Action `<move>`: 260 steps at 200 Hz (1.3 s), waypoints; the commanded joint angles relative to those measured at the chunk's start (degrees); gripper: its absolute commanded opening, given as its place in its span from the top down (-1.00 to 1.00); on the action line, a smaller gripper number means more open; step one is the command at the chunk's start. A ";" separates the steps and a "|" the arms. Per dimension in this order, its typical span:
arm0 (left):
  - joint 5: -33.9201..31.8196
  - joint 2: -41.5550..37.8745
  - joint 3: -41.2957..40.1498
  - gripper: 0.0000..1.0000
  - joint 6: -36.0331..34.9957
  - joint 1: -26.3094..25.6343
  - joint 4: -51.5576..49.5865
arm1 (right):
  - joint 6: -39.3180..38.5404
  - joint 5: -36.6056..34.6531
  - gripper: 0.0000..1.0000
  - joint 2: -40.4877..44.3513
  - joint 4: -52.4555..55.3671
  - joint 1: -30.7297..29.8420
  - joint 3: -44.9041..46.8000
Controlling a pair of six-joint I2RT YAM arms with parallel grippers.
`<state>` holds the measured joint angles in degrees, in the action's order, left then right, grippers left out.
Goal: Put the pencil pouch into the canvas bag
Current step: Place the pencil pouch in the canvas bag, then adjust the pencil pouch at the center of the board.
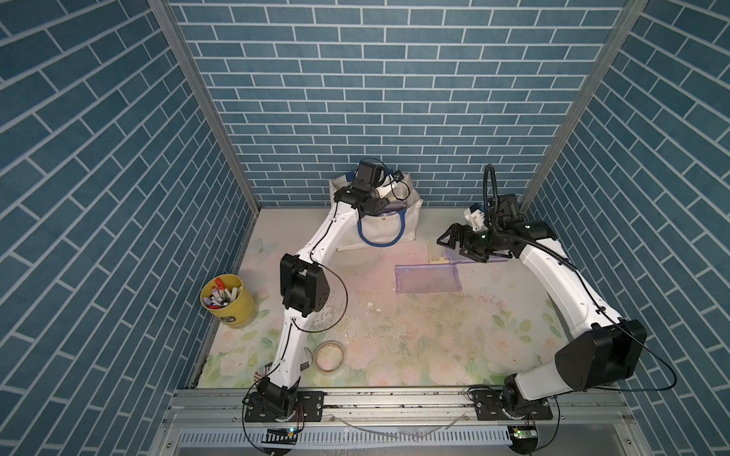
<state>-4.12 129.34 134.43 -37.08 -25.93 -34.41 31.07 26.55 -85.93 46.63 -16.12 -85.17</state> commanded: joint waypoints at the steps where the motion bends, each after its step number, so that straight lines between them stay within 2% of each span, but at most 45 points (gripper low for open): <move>1: 1.22 -10.76 -5.13 -0.32 4.29 -1.92 1.32 | 3.59 -2.01 -0.86 -1.89 -2.81 0.19 -0.01; 31: 1.61 -21.39 -16.41 -0.38 10.31 -3.94 3.26 | 4.28 -3.15 -0.85 -3.97 -5.71 0.21 1.09; 68: 4.17 -37.15 -33.70 -0.47 23.64 -4.35 3.23 | 3.47 -3.85 -0.82 -9.56 -11.45 0.21 2.98; 106: 14.19 -54.27 -55.40 -0.57 36.38 -4.49 8.47 | 4.13 -1.85 -0.75 -19.91 -19.37 -0.97 5.20; 127: 16.25 -59.59 -64.03 -0.57 41.42 -4.57 11.06 | 3.92 -1.24 -0.76 -24.34 -22.93 -2.51 4.68; 156: 16.33 -62.61 -68.69 -0.57 45.17 -4.57 11.98 | 3.95 -2.09 -0.76 -28.26 -24.61 -5.31 4.22; 199: 15.70 -61.44 -69.13 -0.59 46.74 -4.47 11.65 | 6.24 -4.12 -0.76 -29.93 -25.40 -9.62 7.78; 214: 17.10 -60.61 -69.17 -0.60 47.48 -4.37 11.87 | 10.63 -3.60 -0.75 -29.69 -27.27 -10.71 10.35; 260: 19.42 -60.33 -73.73 -0.61 53.07 -2.46 15.14 | 27.45 2.89 -0.75 -27.94 -43.55 -15.17 16.79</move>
<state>13.52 68.95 63.55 11.79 -29.87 -21.52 46.26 26.44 -113.51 10.35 -28.77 -72.38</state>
